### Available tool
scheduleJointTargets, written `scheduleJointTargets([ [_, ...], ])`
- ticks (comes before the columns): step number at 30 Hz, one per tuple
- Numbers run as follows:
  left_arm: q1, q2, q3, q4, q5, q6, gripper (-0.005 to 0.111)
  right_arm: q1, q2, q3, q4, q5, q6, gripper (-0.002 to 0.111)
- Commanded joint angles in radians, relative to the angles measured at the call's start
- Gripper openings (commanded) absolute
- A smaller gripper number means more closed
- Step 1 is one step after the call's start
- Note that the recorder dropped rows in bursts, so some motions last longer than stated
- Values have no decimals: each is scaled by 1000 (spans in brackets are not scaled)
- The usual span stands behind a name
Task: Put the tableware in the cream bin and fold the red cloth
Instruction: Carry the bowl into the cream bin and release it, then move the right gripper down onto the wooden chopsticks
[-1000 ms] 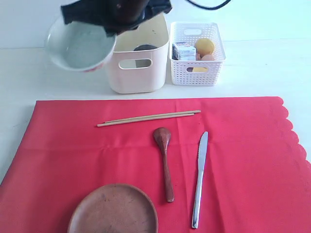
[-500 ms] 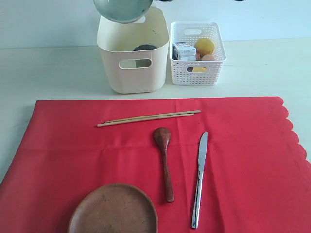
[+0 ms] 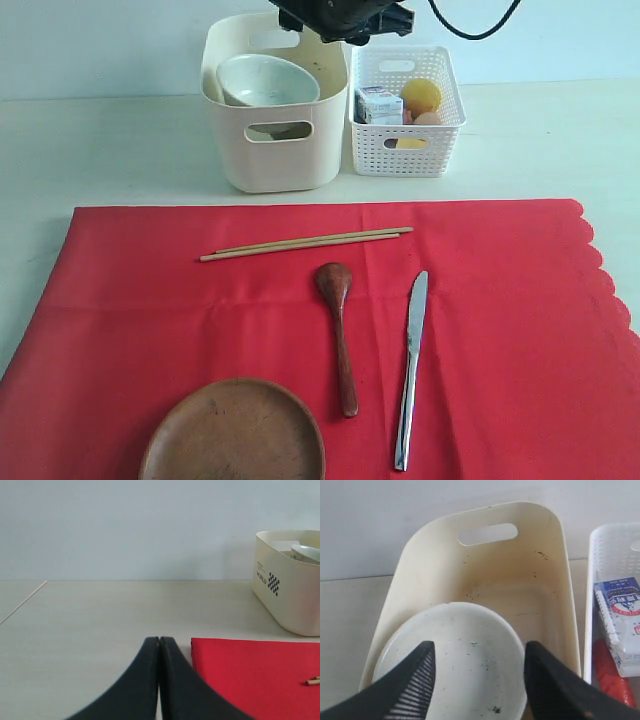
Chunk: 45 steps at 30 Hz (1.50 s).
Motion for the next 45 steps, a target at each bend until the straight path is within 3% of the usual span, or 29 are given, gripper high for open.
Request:
scheduleJointTargets([
  [1,-7,-5,0,-10,0,1,3,-4,-55,-8,-11,56,-106,57],
  [5,-7,-5,0,-10,0,1,3,-4,-121,-8,-11,181,-249,47],
  [7,-7,-5,0,-10,0,1,3,-4,-153,-8,-11,239,-307,33],
  [10,-7,-5,0,-10,0,1,3,-4,-193,-8,-11,342,-398,4],
  [11,-7,-5,0,-10,0,1,3,-4,-206,-8,-11,378,-410,0],
  [18,-7,-5,0,-10,0,1,3,-4,-319,61,29,518,-480,0],
  [31,-7,-5,0,-10,0,1,3,-4,-621,527,341,402,-659,0],
  [40,-7,-5,0,-10,0,1,3,-4,-601,781,382,268,-649,0],
  [45,-7,-5,0,-10,0,1,3,-4,-506,796,382,216,-660,0],
])
